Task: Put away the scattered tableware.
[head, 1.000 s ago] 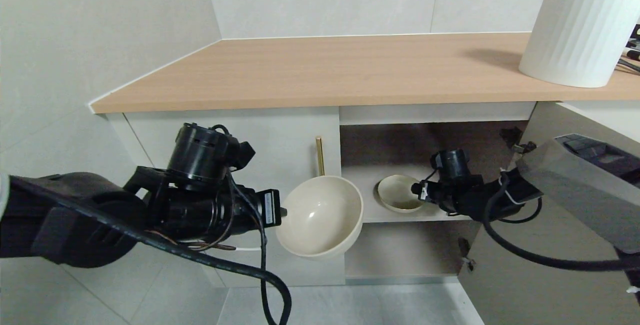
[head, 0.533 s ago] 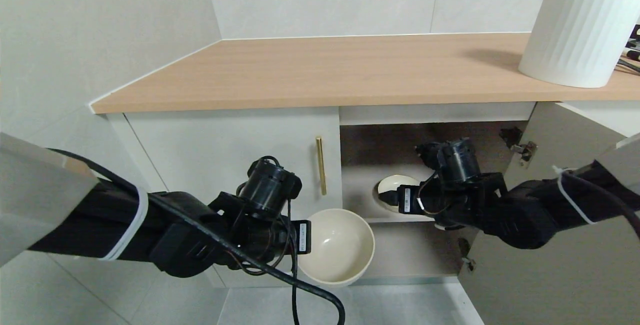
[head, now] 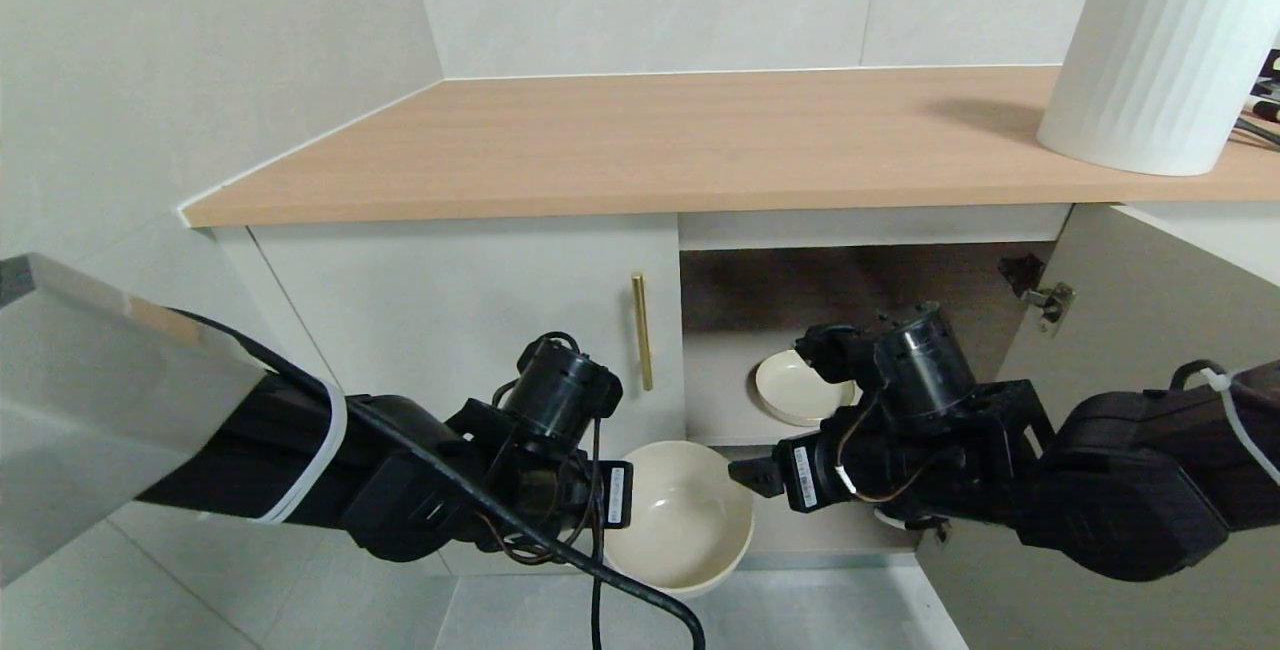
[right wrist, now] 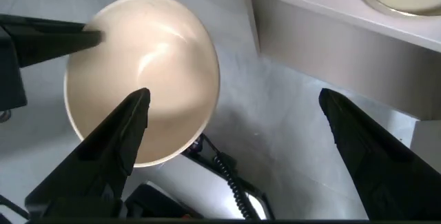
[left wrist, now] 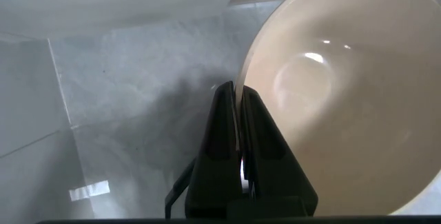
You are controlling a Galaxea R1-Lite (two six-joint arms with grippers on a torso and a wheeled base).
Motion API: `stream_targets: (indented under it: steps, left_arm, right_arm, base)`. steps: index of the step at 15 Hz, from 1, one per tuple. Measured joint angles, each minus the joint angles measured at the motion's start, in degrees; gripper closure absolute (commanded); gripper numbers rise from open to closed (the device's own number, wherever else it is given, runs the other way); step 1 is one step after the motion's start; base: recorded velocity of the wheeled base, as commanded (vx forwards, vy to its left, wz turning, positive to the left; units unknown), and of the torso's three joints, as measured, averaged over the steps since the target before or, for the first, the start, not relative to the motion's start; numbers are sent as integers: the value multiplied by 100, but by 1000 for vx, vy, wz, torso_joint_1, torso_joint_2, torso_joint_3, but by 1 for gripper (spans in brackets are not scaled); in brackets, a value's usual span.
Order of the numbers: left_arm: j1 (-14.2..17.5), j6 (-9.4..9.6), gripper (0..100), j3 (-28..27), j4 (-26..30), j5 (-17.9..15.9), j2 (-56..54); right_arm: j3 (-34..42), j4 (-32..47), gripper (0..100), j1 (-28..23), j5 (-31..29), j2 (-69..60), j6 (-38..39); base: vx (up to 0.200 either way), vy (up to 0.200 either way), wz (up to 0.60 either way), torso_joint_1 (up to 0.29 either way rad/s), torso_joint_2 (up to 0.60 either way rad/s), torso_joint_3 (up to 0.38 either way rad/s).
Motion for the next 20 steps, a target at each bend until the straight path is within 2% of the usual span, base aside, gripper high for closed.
stream_targets:
  steps: [11,12,20]
  left_arm:
    - [-129,22,100,16,-2,17,-280]
    - [-129,22,100,16,-4,15,-272]
    - [-133,20,100,5,-22,-2,-204]
  right_arm:
    - [-332,5,0,116,-396,784,57]
    - [-339,0,100,116,-396,791,59]
    - [-325,-11,100,116,-389,781,59]
  base:
    - [0,0,0,0,0,0]
    - [0,0,0,0,0,0]
    - [0,0,0,0,0,0]
